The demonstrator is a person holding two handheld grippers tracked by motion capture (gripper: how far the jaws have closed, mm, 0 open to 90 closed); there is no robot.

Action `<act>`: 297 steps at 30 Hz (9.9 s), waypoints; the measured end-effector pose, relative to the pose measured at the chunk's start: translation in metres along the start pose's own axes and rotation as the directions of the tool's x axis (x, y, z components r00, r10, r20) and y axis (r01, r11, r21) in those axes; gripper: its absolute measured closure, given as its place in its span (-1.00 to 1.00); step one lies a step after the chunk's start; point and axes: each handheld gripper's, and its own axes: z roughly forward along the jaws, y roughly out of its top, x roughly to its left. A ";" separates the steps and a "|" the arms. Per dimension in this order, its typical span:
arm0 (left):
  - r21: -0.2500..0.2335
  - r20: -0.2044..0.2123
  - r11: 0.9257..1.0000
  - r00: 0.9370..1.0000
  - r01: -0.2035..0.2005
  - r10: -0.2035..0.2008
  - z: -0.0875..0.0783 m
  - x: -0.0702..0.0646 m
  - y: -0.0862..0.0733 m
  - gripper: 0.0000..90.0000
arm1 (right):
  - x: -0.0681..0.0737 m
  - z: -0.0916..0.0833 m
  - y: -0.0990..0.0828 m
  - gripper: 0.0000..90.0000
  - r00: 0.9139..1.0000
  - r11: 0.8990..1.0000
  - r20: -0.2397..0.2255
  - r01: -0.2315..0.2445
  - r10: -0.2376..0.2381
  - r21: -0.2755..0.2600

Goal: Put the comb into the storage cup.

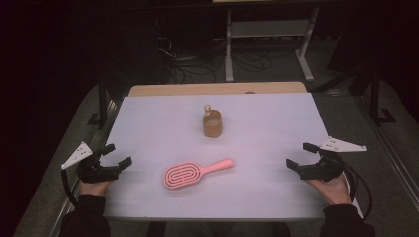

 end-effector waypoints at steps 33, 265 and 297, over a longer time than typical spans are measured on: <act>0.003 0.001 1.000 1.000 -0.002 0.002 -0.002 -0.001 0.000 -1.00 | 0.005 0.000 0.019 -1.00 1.000 0.999 -0.014 0.023 -0.023 0.027; -0.003 0.027 1.000 0.999 0.016 -0.016 -0.003 0.002 -0.002 -1.00 | 0.171 0.227 0.082 0.52 0.557 0.455 -0.717 0.812 -0.419 0.365; 0.014 0.042 1.000 0.999 0.012 -0.012 0.002 -0.005 -0.003 -1.00 | 0.144 0.177 0.119 0.52 0.638 0.579 -0.635 0.738 -0.435 0.346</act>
